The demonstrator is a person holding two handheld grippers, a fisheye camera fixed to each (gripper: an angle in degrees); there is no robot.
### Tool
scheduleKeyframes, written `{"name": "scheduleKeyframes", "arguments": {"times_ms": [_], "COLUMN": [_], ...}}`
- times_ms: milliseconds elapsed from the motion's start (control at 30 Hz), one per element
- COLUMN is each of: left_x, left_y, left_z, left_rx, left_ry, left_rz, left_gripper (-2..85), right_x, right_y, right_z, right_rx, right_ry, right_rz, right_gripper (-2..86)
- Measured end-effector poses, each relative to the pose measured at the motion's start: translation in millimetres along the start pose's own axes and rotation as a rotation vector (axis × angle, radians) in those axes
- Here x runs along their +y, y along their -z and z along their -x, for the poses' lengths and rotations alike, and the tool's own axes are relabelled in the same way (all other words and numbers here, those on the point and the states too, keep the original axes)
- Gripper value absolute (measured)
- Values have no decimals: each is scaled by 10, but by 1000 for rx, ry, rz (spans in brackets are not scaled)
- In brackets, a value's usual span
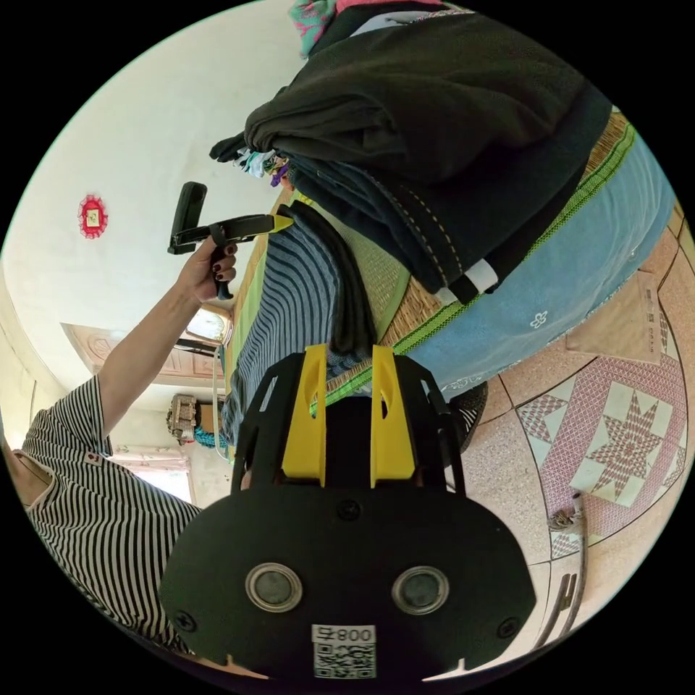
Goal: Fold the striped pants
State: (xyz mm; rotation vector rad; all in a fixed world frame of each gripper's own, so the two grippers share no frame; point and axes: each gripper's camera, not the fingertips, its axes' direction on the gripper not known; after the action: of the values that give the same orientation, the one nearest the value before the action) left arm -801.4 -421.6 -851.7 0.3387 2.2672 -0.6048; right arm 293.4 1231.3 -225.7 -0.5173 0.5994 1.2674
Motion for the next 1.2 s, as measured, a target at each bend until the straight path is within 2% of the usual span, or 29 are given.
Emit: {"name": "scheduleKeyframes", "arguments": {"times_ms": [367,700,1000,1200], "left_x": [762,1895,3657,5229], "left_y": [-8,298,765,934], "left_z": [-70,-39,262,652], "left_rx": [-14,-35,-4,4], "left_ry": [-38,-123,-156,-83], "left_rz": [4,-82,-282,-446], "left_gripper": [44,47,52,49], "right_x": [9,36,141,236], "right_y": [-16,178,-78,-592], "right_z": [324,1530,3088,4170], "right_rx": [-10,-40,-149,-314], "right_ry": [10,255,565,746], "right_rz": [-9,-64,-1,109], "right_gripper": [48,34,23,3]}}
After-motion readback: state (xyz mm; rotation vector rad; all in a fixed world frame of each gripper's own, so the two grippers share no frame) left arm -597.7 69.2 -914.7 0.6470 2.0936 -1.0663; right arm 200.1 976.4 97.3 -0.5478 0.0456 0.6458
